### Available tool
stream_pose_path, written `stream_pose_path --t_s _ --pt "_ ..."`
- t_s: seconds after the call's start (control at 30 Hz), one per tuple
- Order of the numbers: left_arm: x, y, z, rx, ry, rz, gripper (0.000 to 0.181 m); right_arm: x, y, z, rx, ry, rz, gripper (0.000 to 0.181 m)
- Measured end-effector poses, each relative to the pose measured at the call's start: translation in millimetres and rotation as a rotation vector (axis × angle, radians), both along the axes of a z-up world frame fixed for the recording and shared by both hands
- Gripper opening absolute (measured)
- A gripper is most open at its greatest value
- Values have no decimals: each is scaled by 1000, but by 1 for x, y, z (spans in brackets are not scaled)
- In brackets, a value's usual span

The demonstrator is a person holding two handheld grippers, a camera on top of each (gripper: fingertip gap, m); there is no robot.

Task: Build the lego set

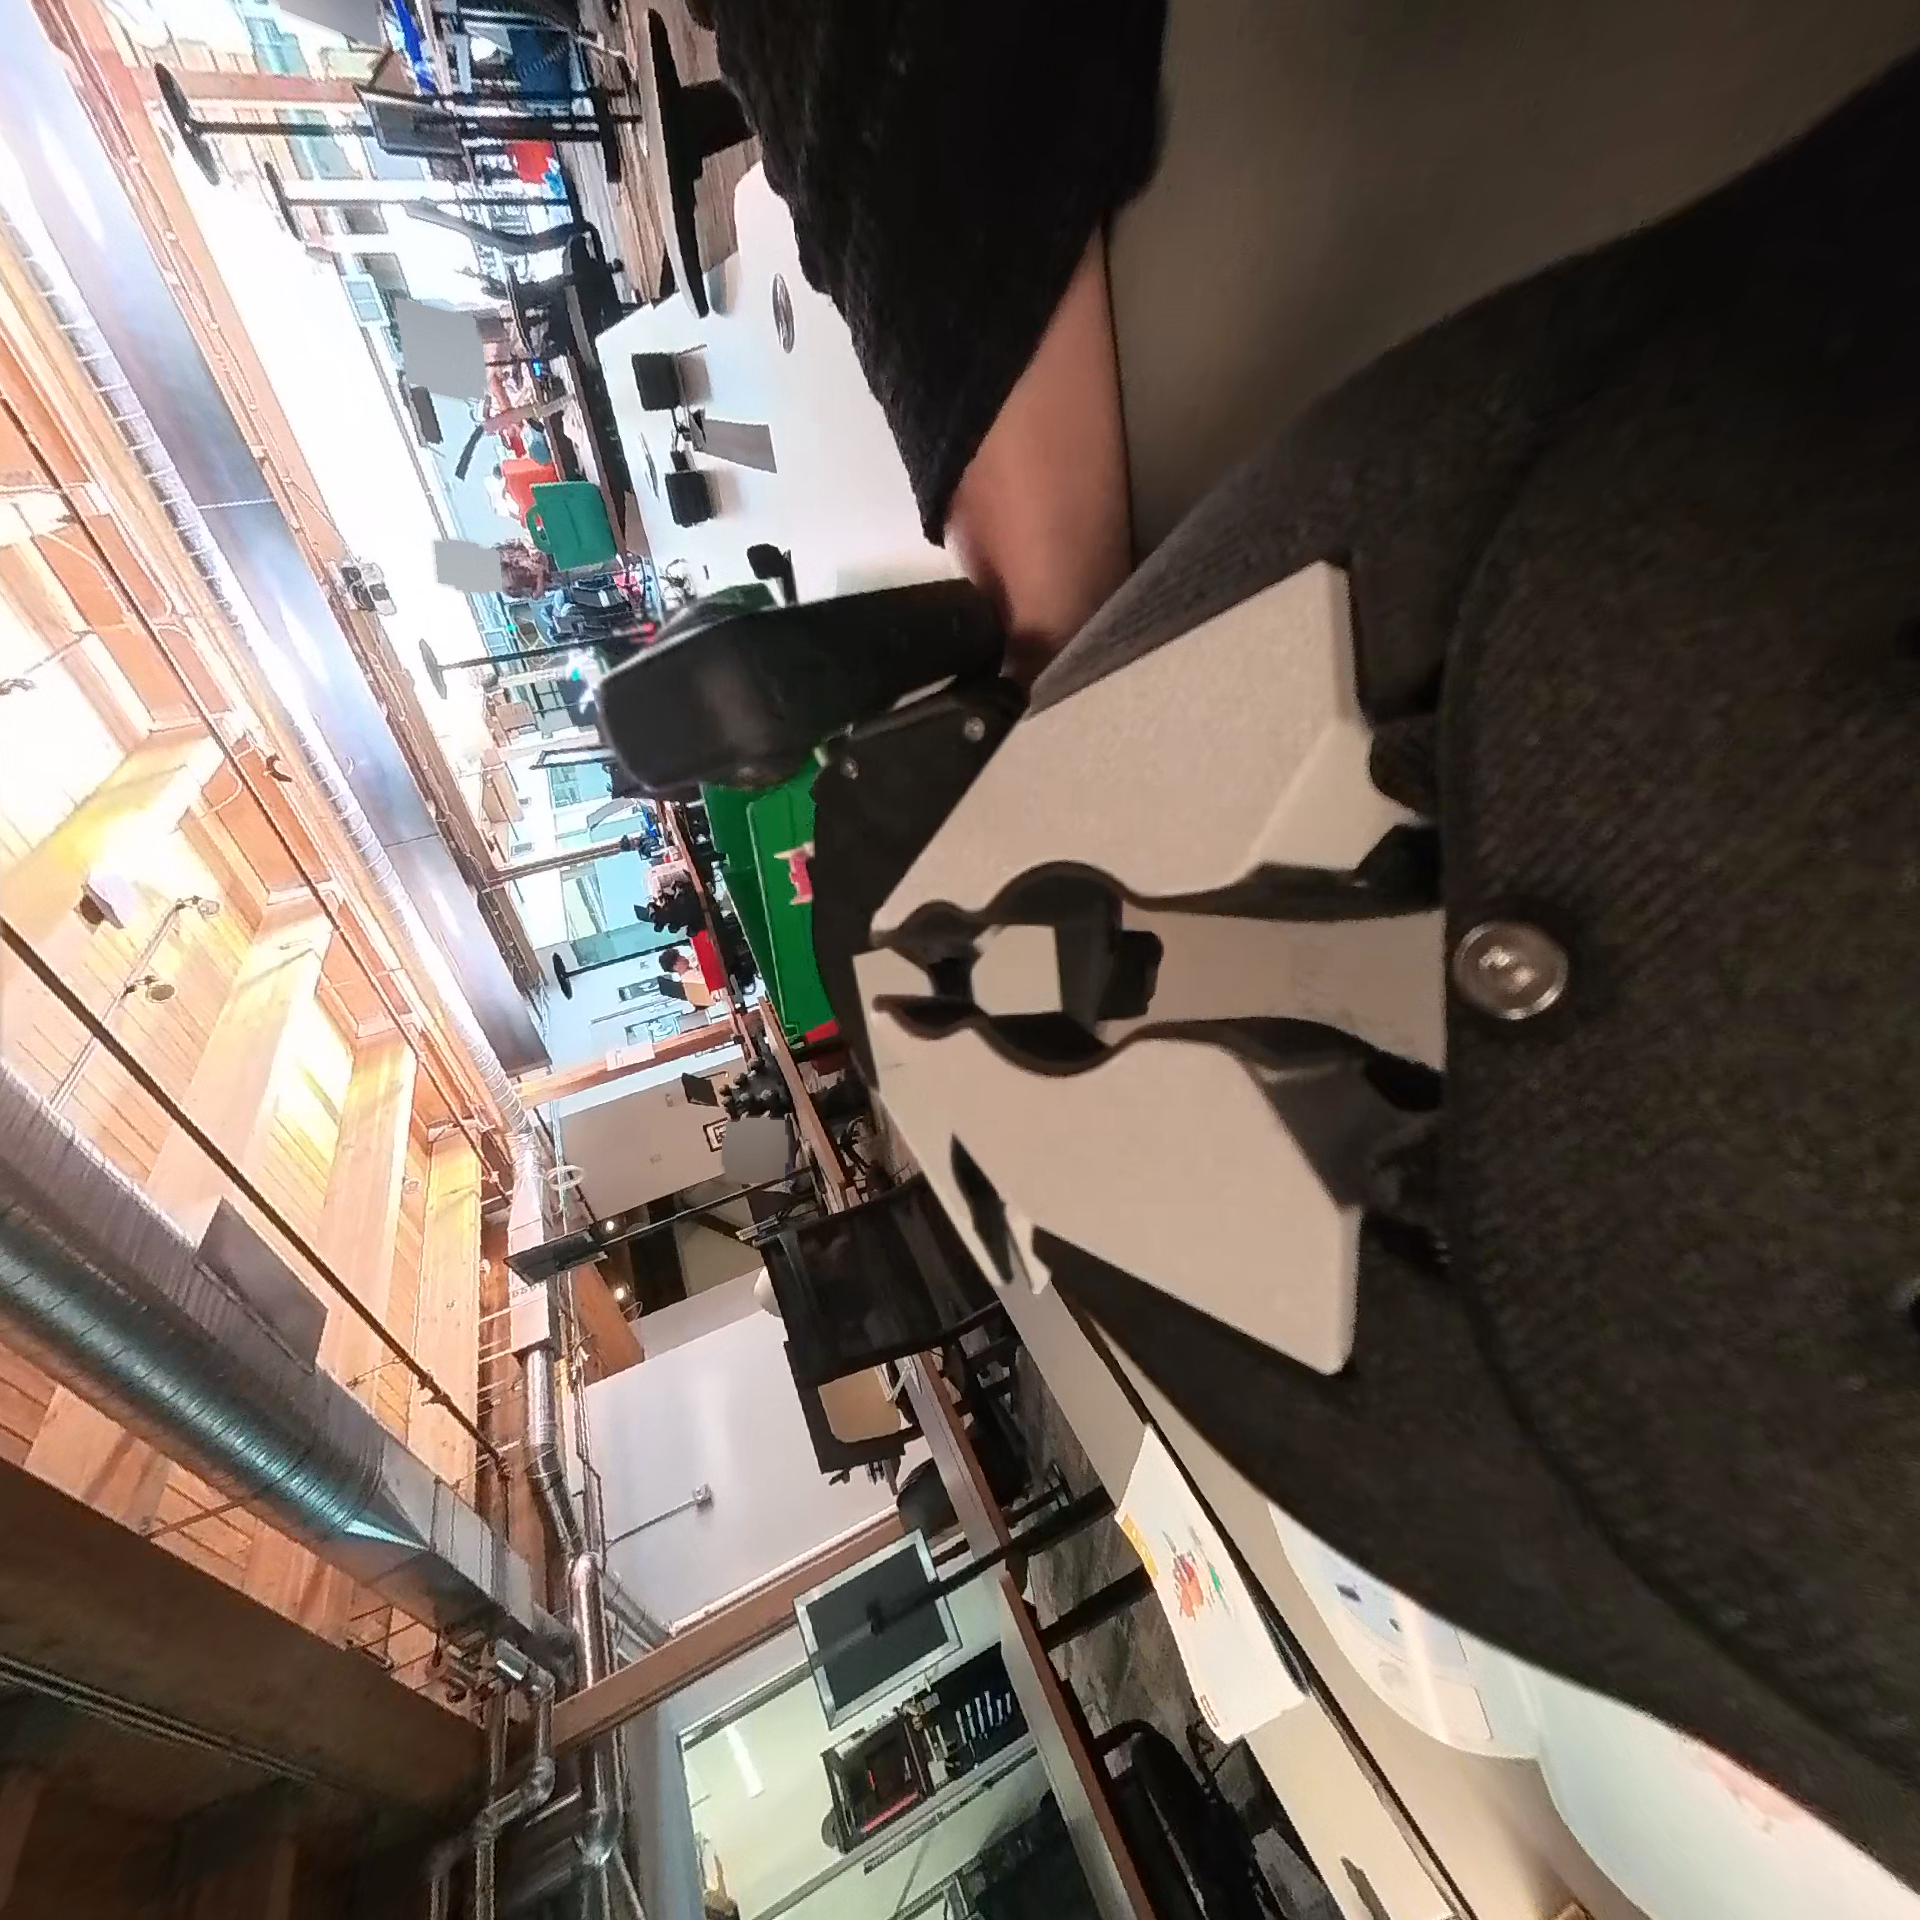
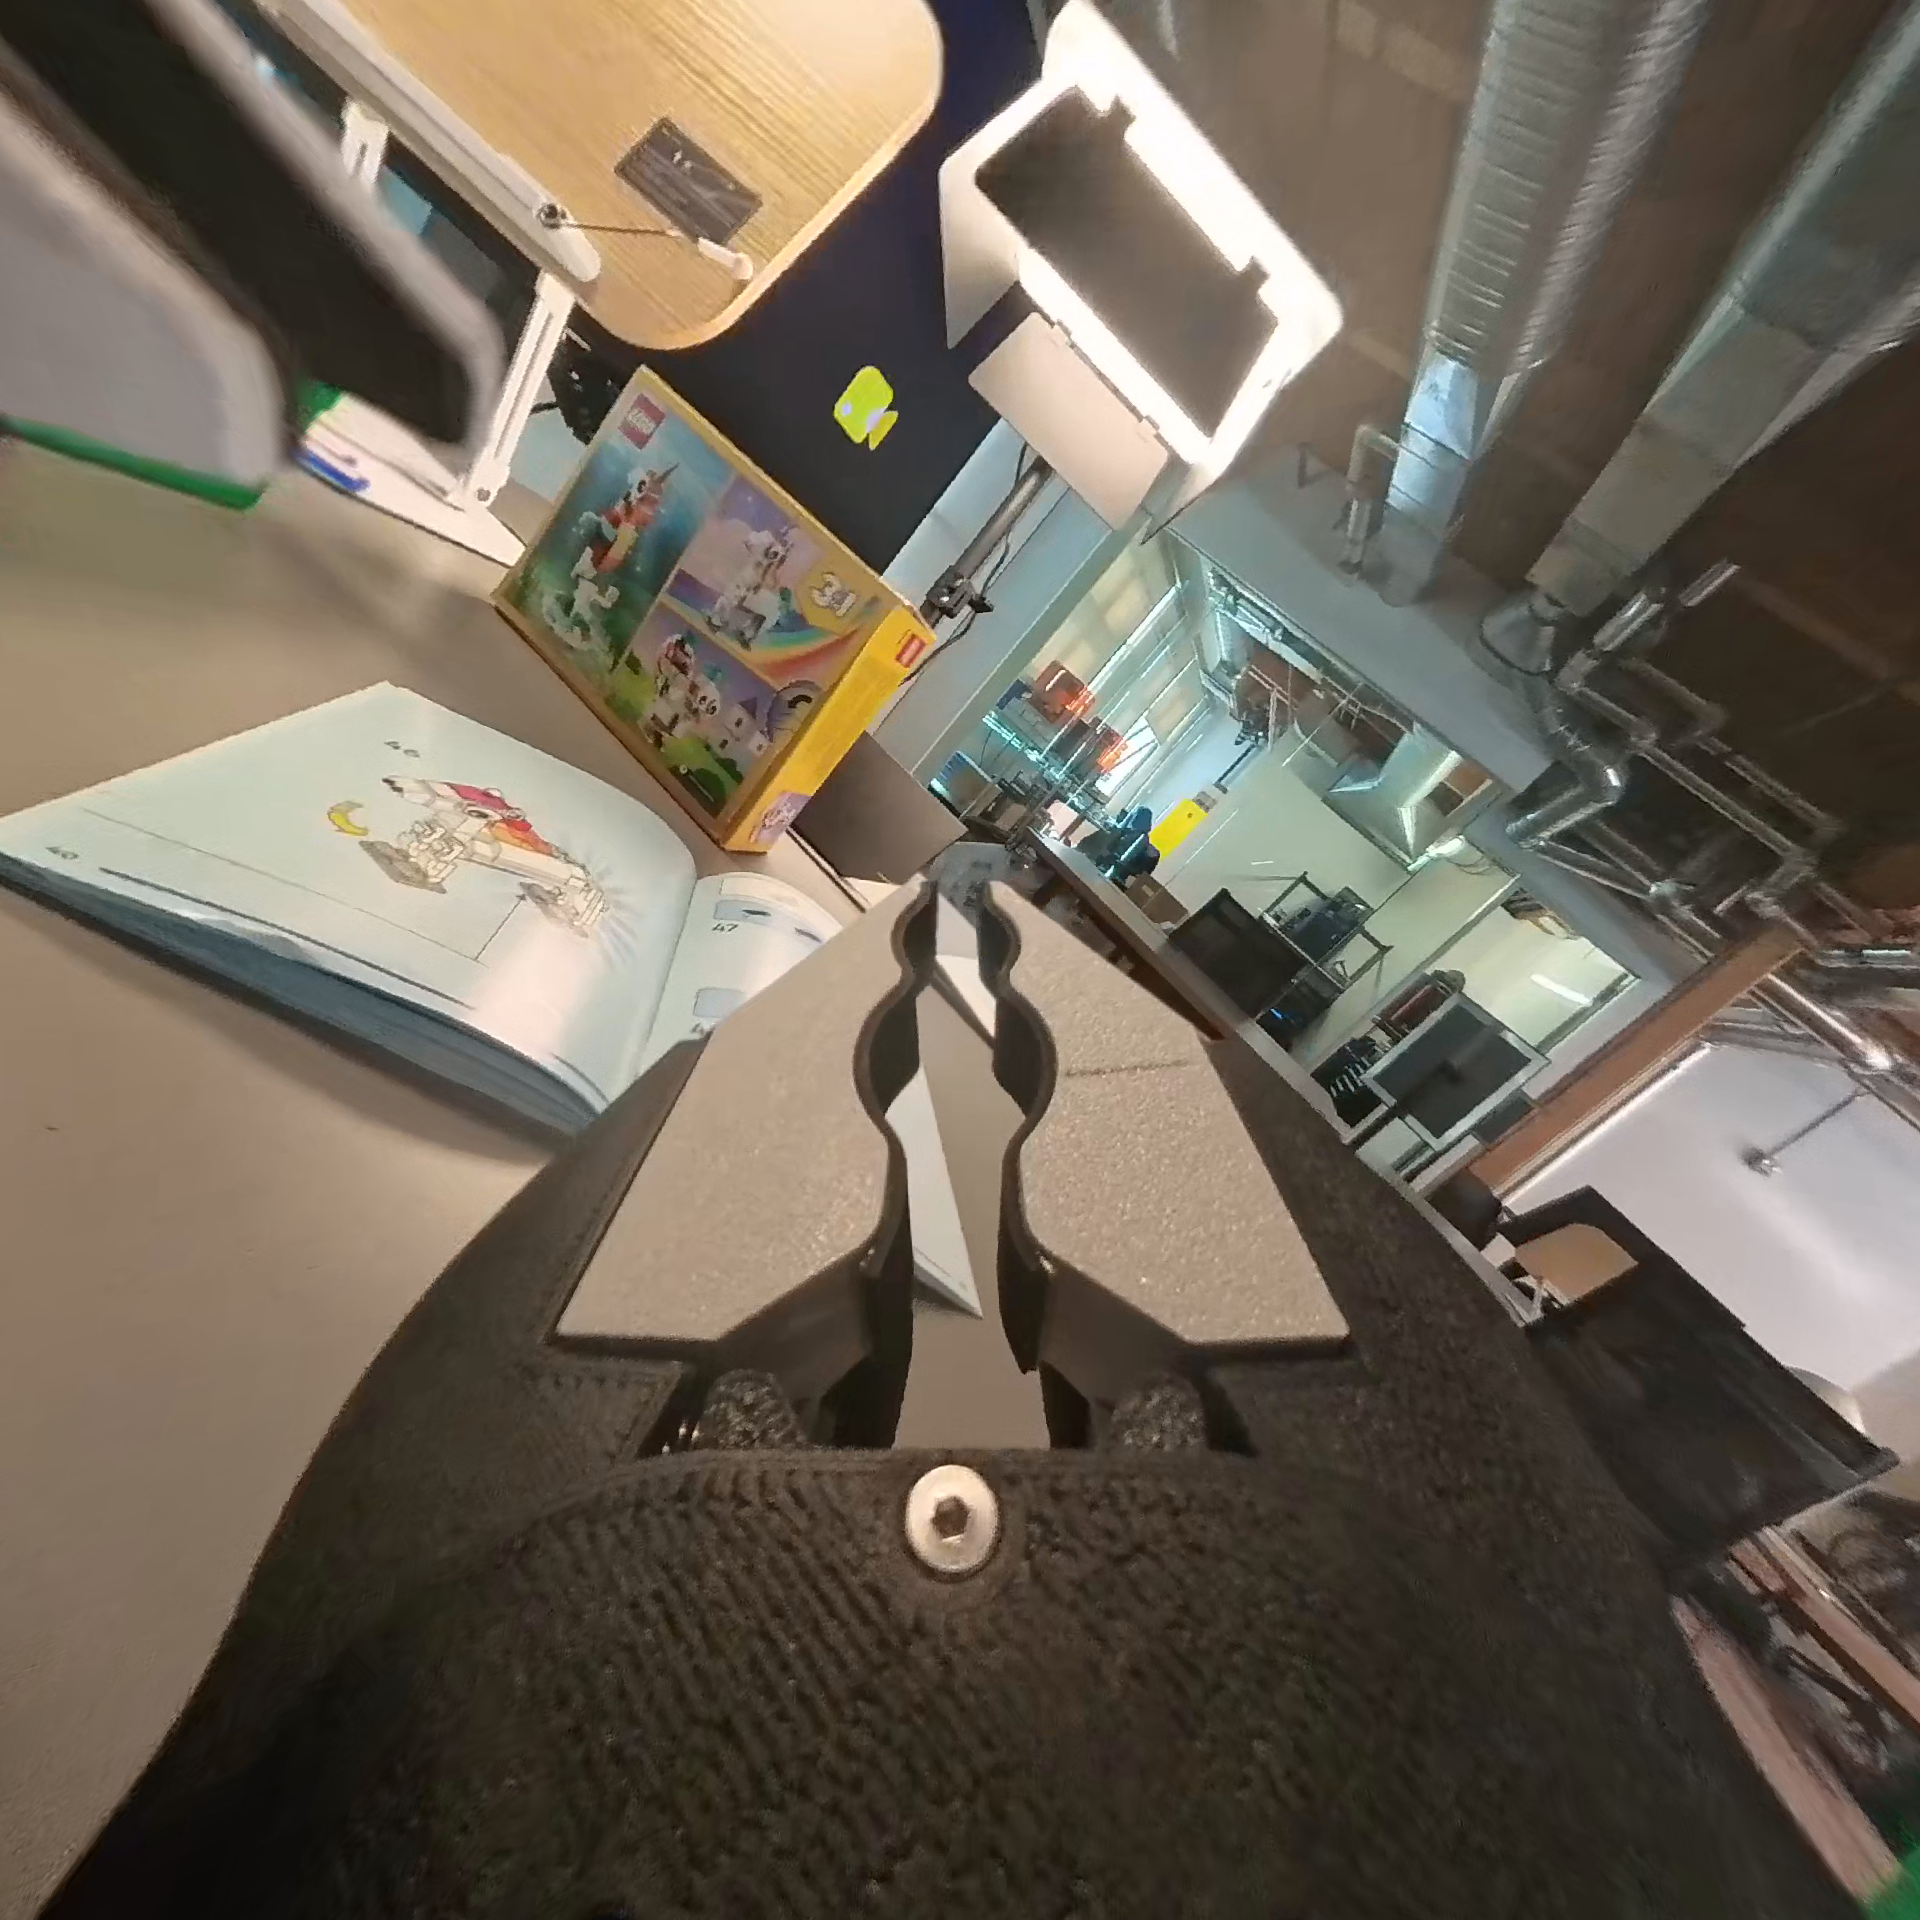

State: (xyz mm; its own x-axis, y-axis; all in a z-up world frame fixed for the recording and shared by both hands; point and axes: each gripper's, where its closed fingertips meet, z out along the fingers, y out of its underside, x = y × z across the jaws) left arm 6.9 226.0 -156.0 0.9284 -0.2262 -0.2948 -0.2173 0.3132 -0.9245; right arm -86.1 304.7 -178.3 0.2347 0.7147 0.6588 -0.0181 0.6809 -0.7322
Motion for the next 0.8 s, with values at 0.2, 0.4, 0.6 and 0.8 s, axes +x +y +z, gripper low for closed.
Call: stream_pose_path --t_s 0.2,0.4,0.6,0.8 --pt "-11 -1 3 10 -27 20 7 -10 -30 -17 193 -93 55 4" --pt "-18 2 2 -16 -82 23 7 -13 -30 -24 185 -131 64 3" --pt "-16 3 -1 -30 -74 10 6 -14 -28 -27 176 -144 63 4" --pt "-16 3 -1 -32 -78 5 6 -14 -26 -27 157 -144 60 4"
